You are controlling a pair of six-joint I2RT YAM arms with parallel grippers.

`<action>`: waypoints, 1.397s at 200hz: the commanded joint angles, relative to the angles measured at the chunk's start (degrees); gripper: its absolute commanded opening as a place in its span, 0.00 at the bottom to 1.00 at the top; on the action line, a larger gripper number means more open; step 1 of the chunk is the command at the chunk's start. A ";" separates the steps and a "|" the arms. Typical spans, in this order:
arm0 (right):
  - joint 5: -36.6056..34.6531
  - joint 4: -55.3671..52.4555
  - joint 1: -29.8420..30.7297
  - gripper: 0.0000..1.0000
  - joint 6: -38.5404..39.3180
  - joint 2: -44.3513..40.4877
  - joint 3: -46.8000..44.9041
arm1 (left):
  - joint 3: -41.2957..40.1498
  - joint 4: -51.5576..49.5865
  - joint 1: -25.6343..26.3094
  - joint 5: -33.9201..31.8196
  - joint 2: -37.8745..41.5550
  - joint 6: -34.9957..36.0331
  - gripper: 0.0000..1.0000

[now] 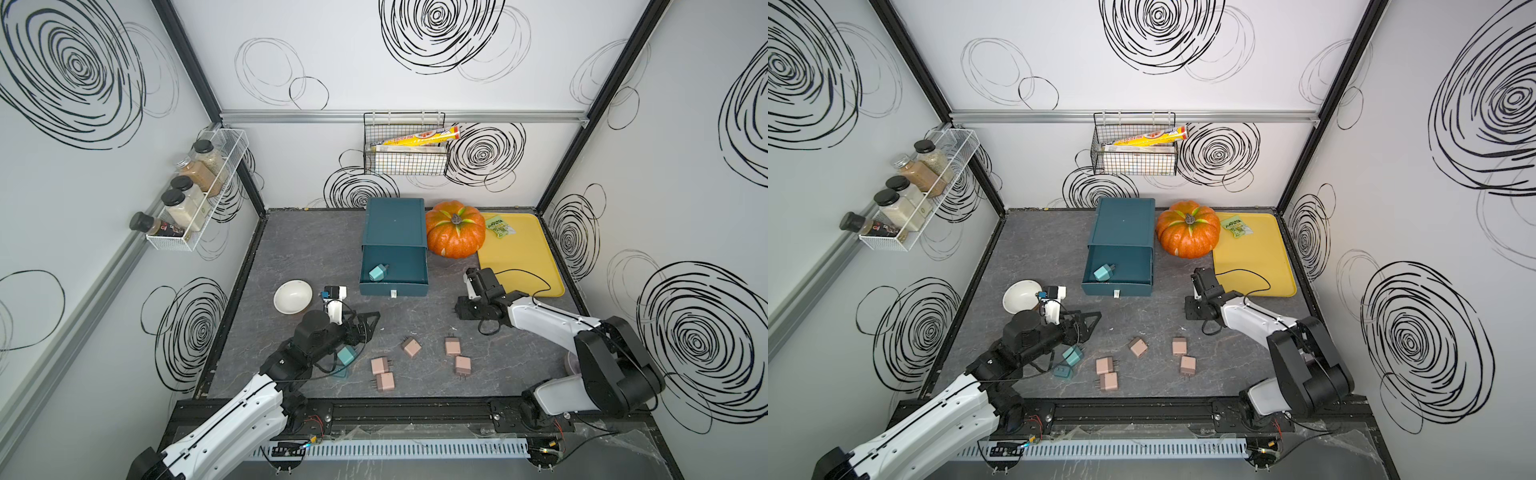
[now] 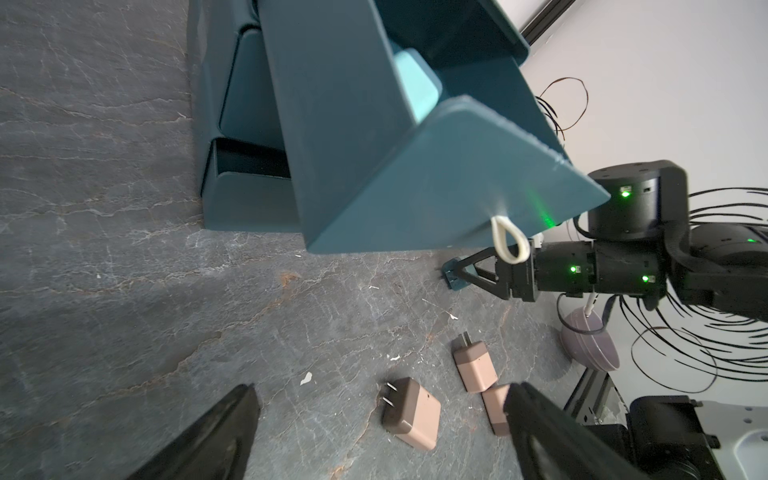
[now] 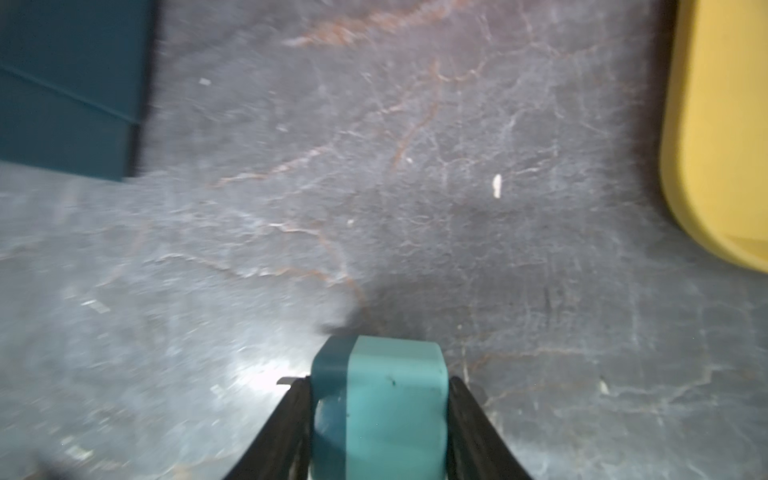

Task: Place the plugs into the drawer by color
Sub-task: Pick up the plug from the center of the board, then place the plug in the drawer.

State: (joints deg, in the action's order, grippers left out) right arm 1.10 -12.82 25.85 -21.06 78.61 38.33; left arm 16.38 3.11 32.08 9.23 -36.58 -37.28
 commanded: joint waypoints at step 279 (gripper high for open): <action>-9.06 -23.31 23.76 0.22 7.91 25.43 59.41 | 0.24 1.10 -0.52 -2.01 -0.75 1.30 0.99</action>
State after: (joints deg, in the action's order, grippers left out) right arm -2.02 -34.68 50.02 -13.80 105.27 99.20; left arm 16.38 2.96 31.97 7.44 -36.84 -37.01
